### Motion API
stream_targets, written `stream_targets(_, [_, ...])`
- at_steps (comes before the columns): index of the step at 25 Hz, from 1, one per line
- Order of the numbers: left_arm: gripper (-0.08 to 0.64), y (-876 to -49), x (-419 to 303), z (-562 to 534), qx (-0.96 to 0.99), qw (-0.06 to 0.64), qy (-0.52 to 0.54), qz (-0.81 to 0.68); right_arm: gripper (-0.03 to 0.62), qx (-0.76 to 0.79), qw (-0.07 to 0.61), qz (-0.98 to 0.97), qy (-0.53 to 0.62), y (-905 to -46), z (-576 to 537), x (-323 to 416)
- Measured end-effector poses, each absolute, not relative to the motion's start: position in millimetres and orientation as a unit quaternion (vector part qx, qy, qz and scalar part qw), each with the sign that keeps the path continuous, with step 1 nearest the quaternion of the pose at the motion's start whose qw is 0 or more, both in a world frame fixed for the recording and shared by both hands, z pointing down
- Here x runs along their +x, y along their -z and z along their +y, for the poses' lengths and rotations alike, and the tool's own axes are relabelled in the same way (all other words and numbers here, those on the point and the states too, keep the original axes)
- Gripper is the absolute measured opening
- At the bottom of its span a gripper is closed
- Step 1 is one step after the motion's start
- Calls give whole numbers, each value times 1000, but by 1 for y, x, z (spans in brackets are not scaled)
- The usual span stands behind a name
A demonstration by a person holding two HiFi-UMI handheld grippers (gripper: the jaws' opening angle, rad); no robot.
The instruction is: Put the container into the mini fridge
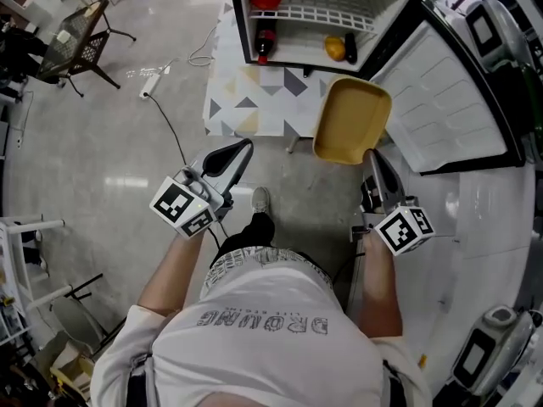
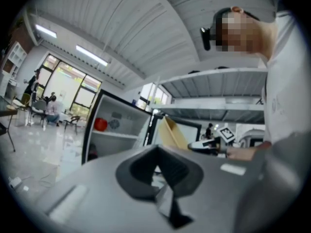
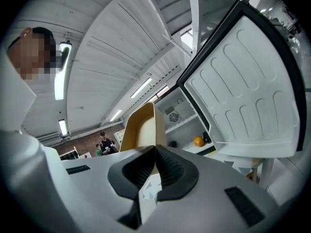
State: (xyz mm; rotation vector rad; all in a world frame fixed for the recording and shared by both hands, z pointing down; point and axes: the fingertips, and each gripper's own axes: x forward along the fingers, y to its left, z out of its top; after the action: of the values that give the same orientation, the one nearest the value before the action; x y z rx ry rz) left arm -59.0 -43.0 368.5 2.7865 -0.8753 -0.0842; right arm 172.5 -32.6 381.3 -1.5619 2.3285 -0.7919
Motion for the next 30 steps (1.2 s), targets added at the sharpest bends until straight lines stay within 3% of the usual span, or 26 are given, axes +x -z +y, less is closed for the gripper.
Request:
stream_targets(15, [6,-375,-95,-171,956,108,20,-271,14,-555,99,779,273,-382,-167,134])
stream_targets(30, [6,-371,-103,-229,961,95,18,-259,14,-578,73,770,262,-379,-261,135])
